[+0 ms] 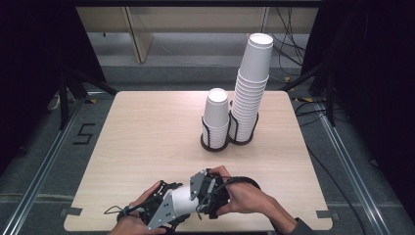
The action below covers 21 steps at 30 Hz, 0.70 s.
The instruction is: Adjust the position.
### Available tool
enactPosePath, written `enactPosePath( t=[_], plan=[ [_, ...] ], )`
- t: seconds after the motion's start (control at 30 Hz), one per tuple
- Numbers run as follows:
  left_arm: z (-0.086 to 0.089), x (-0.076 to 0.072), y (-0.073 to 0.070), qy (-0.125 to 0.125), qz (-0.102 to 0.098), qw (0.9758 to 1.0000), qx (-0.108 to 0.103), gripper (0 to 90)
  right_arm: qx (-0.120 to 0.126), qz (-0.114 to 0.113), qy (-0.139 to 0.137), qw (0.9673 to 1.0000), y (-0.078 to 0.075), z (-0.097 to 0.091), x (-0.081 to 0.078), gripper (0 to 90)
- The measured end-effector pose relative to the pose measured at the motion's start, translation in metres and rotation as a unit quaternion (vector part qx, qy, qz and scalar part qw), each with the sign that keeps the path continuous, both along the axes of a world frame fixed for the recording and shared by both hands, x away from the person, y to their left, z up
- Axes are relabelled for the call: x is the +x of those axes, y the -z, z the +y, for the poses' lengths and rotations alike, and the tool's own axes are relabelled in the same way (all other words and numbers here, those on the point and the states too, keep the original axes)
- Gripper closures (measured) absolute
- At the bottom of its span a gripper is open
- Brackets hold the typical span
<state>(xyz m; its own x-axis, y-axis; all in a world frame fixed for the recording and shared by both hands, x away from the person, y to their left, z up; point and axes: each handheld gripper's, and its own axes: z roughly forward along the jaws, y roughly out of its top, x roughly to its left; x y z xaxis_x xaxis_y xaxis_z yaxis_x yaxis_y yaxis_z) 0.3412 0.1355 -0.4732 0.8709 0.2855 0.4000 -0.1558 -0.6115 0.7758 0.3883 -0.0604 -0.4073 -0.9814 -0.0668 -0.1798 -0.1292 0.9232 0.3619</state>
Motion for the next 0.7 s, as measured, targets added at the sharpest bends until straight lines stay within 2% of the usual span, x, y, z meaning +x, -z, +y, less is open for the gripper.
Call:
enactPosePath(
  t=[0.03,0.07,0.13,0.17,0.27,0.3,0.4,0.43,0.47,0.5,0.53,0.57,0.6,0.63,0.7],
  plan=[
    [0.002,0.002,0.001,0.005,0.007,0.9998,-0.017,9.3,0.005,0.005,0.011,0.9999,-0.001,-0.003,-0.002,23.1],
    [0.004,0.003,0.003,0.006,0.016,0.9988,-0.046,8.6,0.010,0.004,0.013,0.9999,0.000,-0.005,-0.002,23.3],
    [0.009,0.004,0.002,0.010,0.028,0.9961,-0.083,8.6,0.027,0.002,-0.001,0.9996,0.001,-0.011,0.001,23.6],
    [0.010,0.005,0.001,0.013,0.036,0.9944,-0.099,8.6,0.035,0.007,0.004,0.9993,0.001,-0.014,0.001,23.7],
    [0.013,0.005,-0.001,0.020,0.044,0.9903,-0.131,7.5,0.079,0.022,0.005,0.9966,0.000,-0.022,0.002,23.8],
    [0.013,0.005,-0.001,0.024,0.046,0.9890,-0.138,7.5,0.092,0.036,0.005,0.9951,0.001,-0.024,0.001,23.8],
    [0.013,0.005,-0.002,0.030,0.055,0.9837,-0.169,6.9,0.116,0.049,0.002,0.9921,0.003,-0.029,0.001,23.8],
    [0.013,0.004,-0.002,0.032,0.057,0.9820,-0.177,6.9,0.120,0.054,0.013,0.9913,0.004,-0.031,-0.001,23.8],
    [0.013,0.004,-0.002,0.034,0.056,0.9814,-0.180,6.8,0.129,0.049,-0.002,0.9905,0.005,-0.032,0.001,23.8],
    [0.013,0.003,-0.002,0.038,0.057,0.9811,-0.181,6.4,0.138,0.056,-0.004,0.9889,0.006,-0.032,0.001,23.8],
    [0.013,0.003,-0.003,0.041,0.057,0.9810,-0.181,6.1,0.140,0.066,0.010,0.9879,0.007,-0.034,-0.001,23.8],
    [0.013,0.003,-0.003,0.042,0.056,0.9804,-0.184,6.0,0.143,0.058,-0.005,0.9880,0.008,-0.033,0.001,23.8],
    [0.014,0.004,-0.003,0.043,0.055,0.9805,-0.183,6.6,0.145,0.059,-0.006,0.9876,0.008,-0.033,0.001,23.8],
    [0.014,0.004,-0.003,0.045,0.058,0.9792,-0.189,7.1,0.145,0.060,-0.007,0.9875,0.008,-0.033,0.001,23.8],
    [0.016,0.005,-0.004,0.048,0.061,0.9798,-0.184,8.2,0.146,0.057,-0.005,0.9877,0.008,-0.034,0.001,24.0]
  ],
)
